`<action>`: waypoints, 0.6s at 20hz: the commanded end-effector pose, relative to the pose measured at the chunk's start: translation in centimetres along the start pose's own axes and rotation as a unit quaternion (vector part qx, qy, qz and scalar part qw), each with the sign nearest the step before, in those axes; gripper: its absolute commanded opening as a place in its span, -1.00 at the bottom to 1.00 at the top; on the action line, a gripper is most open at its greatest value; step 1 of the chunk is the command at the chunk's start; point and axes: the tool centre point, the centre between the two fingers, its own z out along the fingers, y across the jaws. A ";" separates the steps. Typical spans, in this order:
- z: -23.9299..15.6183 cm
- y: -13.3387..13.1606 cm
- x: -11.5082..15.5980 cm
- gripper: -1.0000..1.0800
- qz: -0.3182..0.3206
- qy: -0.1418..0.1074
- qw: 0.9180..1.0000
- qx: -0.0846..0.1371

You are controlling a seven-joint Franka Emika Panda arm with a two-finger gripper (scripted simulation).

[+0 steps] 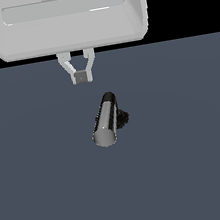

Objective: Turn on the faucet by rotating a designated handle.

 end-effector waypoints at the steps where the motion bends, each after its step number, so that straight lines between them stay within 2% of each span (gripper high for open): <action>1: 1.8 -0.5 0.6 -1.00 0.000 0.001 1.000 0.000; 12: 9.6 -2.5 3.3 -1.00 -0.001 0.004 1.000 0.002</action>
